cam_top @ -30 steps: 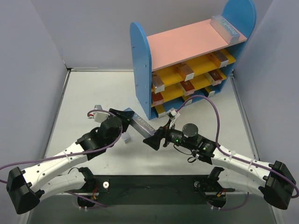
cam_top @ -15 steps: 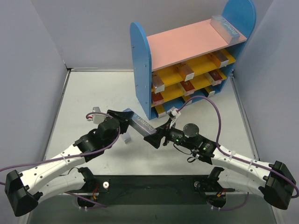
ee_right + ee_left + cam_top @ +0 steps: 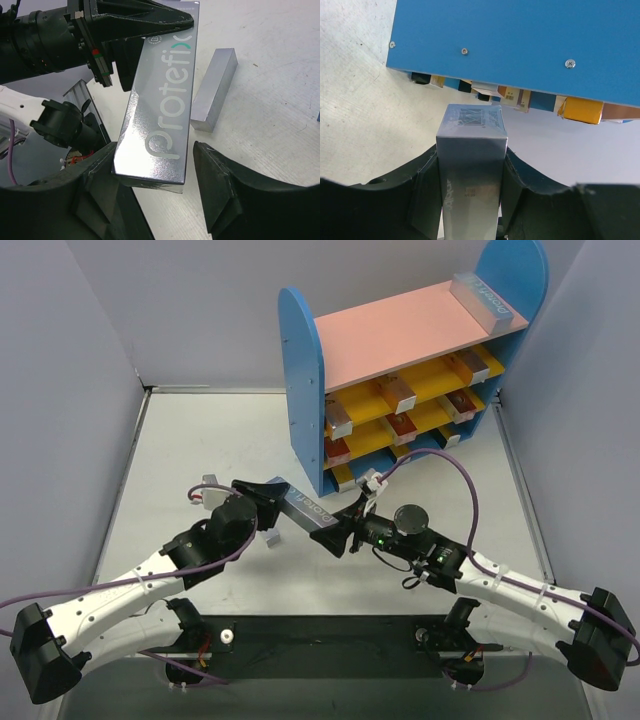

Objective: Place and organize the toothpastes onto the shelf
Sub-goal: Pick up the toothpaste from the center of the board.

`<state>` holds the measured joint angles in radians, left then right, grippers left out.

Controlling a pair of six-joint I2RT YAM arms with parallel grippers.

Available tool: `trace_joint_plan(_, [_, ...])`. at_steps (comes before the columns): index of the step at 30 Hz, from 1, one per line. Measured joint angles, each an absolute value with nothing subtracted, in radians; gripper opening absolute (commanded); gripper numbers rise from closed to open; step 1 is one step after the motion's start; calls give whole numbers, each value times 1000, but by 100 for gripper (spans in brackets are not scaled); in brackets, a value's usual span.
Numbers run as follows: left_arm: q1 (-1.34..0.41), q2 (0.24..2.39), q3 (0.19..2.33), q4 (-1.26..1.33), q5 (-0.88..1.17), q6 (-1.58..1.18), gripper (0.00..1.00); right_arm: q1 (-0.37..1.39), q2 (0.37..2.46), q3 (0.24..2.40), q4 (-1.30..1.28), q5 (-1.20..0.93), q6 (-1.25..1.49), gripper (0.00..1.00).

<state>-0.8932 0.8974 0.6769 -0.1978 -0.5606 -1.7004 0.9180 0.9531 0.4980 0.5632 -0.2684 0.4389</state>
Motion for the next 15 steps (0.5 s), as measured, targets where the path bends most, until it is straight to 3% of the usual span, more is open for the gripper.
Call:
trace_joint_plan(6, [-893, 898, 664, -175, -560, -1705, 52, 919, 941, 511, 531, -256, 402, 33])
trace_joint_plan(10, [-894, 897, 648, -134, -552, -1695, 78, 918, 919, 517, 488, -246, 381, 18])
trace_joint_plan(11, [-894, 897, 642, -113, -550, -1681, 89, 918, 911, 518, 472, -244, 376, 16])
trace_joint_plan(13, [-895, 894, 631, -74, -551, -1646, 97, 918, 892, 520, 436, -240, 363, 11])
trace_joint_plan(15, [-896, 885, 621, -31, -556, -1597, 97, 918, 865, 527, 390, -235, 344, 9])
